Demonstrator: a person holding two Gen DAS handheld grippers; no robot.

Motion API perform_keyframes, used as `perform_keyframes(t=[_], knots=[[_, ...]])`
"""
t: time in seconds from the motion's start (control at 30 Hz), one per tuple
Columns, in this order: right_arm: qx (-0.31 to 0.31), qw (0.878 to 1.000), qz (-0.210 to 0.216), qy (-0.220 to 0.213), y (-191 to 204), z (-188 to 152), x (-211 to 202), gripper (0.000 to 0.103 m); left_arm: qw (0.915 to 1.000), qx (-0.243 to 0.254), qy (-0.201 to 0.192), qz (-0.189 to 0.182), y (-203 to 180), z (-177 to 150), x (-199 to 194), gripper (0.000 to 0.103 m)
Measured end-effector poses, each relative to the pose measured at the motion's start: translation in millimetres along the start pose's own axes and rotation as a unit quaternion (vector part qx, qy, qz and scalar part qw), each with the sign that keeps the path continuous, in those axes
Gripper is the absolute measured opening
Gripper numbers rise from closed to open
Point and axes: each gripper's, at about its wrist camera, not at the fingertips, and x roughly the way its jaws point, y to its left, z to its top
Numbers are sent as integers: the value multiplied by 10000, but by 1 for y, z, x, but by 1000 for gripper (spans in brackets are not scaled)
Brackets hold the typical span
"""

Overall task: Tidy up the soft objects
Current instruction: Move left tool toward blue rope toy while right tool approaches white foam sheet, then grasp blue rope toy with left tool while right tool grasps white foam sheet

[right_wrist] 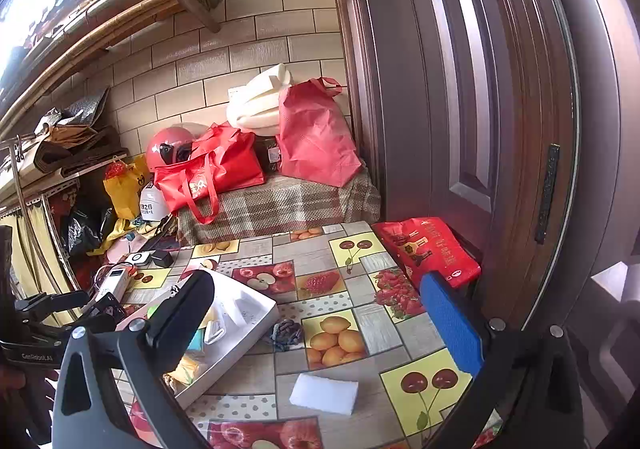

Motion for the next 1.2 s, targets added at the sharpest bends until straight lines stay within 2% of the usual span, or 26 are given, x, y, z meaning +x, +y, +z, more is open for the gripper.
perform_keyframes(t=[0.13, 0.33, 0.43, 0.57, 0.7, 0.83, 0.97, 1.13, 1.2], knots=[[-118, 9995, 264, 133, -13, 0, 27, 103, 9998, -164, 88, 73, 4, -6, 9, 103], [-428, 9908, 541, 1162, -19, -31, 102, 103, 9972, -362, 658, 52, 5, -34, 37, 103], [-784, 9797, 738, 1692, -11, -54, 146, 103, 9955, -321, 887, 19, -1, -45, 46, 103], [-1264, 9576, 1049, 2366, 8, -81, 204, 103, 9936, -358, 1066, -89, -3, -53, 53, 103], [-1932, 9376, 1062, 2689, 32, -106, 249, 102, 9912, -380, 1261, -126, -4, -59, 63, 103], [-2061, 9256, 1180, 2947, 45, -120, 277, 102, 9884, -279, 1485, -166, -9, -65, 77, 103], [-1952, 9293, 1320, 2843, 41, -116, 273, 102, 9849, -47, 1699, -315, -19, -66, 96, 103], [-1030, 9573, 1099, 2466, -11, -98, 238, 102, 9762, 751, 1930, -645, -46, -60, 145, 103], [-522, 9676, 933, 2288, -40, -91, 216, 102, 9745, 809, 1948, -767, -53, -50, 166, 102]])
